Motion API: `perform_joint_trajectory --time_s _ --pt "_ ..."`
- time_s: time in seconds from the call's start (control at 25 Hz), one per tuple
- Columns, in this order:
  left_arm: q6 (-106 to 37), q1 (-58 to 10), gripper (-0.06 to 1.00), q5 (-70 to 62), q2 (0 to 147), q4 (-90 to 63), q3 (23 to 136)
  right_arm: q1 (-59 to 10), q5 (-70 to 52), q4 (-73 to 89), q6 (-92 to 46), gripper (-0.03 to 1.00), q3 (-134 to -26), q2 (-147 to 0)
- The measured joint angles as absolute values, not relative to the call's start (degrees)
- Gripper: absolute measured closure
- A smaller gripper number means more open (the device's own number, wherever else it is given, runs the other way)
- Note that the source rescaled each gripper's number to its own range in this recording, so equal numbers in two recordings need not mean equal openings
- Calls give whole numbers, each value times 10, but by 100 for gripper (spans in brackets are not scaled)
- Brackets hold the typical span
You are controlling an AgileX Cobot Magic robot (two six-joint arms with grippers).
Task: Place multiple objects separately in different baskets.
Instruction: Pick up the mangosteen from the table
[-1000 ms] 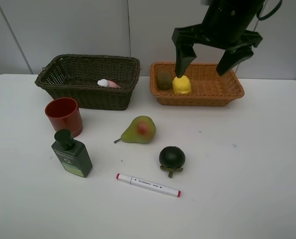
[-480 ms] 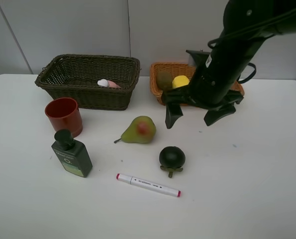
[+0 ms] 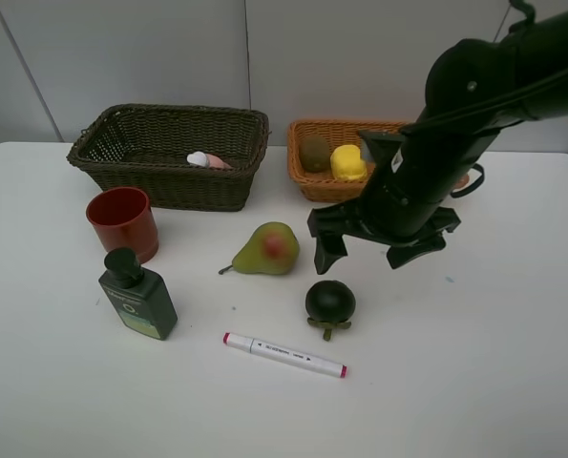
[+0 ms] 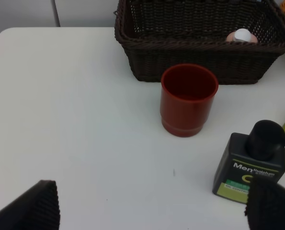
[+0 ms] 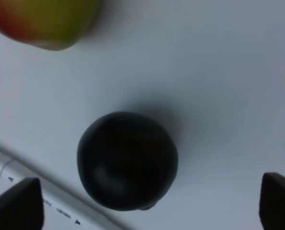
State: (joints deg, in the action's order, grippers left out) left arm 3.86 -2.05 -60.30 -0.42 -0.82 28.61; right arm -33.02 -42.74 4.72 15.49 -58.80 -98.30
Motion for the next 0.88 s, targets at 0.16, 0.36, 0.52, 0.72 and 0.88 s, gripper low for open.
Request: perform_joint_trajectory --time_s 0.16,0.36,0.52,0.72,0.88 --pt "39 -21 -6 -603 -4 -8 286 -352 -421 47 155 -1 -588 -1005" --pt "39 -21 -6 -603 -4 -8 286 -365 -408 52 155 -1 -588 -1036" --pt "39 -21 -6 -603 -4 -8 286 -367 -397 56 155 -1 -588 -1052" --pt "39 -21 -6 -603 -4 -8 286 -367 -391 56 155 -1 -588 -1055" --pt "39 -21 -6 -603 -4 -8 286 -367 -386 56 155 -1 -588 -1059"
